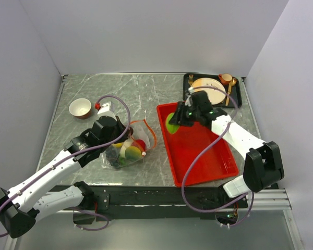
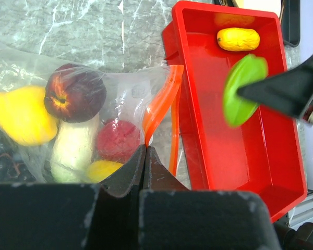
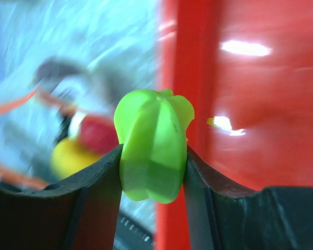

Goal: Place the food in the zip-top bag and seal the zipper
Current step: Place the fake fruit in the zipper food storage bag.

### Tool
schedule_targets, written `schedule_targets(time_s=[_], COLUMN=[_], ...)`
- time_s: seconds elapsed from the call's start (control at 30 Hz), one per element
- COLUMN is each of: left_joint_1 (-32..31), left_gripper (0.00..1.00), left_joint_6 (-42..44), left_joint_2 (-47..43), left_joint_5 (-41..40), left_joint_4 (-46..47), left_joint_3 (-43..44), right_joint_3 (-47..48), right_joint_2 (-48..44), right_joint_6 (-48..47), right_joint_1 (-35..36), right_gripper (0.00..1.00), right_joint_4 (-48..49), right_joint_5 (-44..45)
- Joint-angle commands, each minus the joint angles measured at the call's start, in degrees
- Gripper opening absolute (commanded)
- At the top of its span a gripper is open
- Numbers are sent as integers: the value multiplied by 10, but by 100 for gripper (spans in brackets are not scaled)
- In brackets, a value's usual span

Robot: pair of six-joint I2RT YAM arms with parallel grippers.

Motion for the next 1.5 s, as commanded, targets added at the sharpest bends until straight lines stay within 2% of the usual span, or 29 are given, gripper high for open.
schedule_targets(time_s=[0.0, 0.47, 0.87, 0.97, 1.03, 1.07, 1.1, 1.13, 1.27, 1.37, 1.47], left_joint_1=[-2, -1, -2, -1, -2, -1, -1, -2, -1, -1, -1], left_gripper=[1, 1, 1, 1, 1, 1, 1, 1, 1, 1, 1], left_joint_6=[-1, -10, -6, -8, -11, -11, -14, -17, -18, -19, -24], left_joint_2=[0, -2, -29, -39, -48, -52, -57, -60, -80, -88, -92], left_joint_5=[8, 7, -6, -14, -19, -22, -25, -27, -39, -50, -62], left_joint_4=[23, 22, 15, 10, 7, 7, 3, 2, 5, 6, -6], left_joint_3=[12, 12, 22, 22, 17, 15, 14, 11, 3, 3, 5], right_joint_3=[16, 106, 198, 216, 218, 213, 210, 203, 194, 175, 157], right_joint_2=[-23, 29, 145, 160, 159, 152, 149, 145, 130, 102, 64], right_joint_6=[22, 3, -14, -20, -21, -22, -22, -23, -23, -21, -17], right_joint_1=[66, 170, 238, 246, 247, 247, 247, 247, 246, 244, 227], right_gripper=[22, 25, 33, 46, 49, 59, 63, 65, 81, 83, 84], right_joint_4=[31, 16, -17, -19, -18, -12, 0, 5, 17, 30, 18], right_joint_5=[-44, -56, -41, -44, -42, -43, -45, -48, -59, -32, 43])
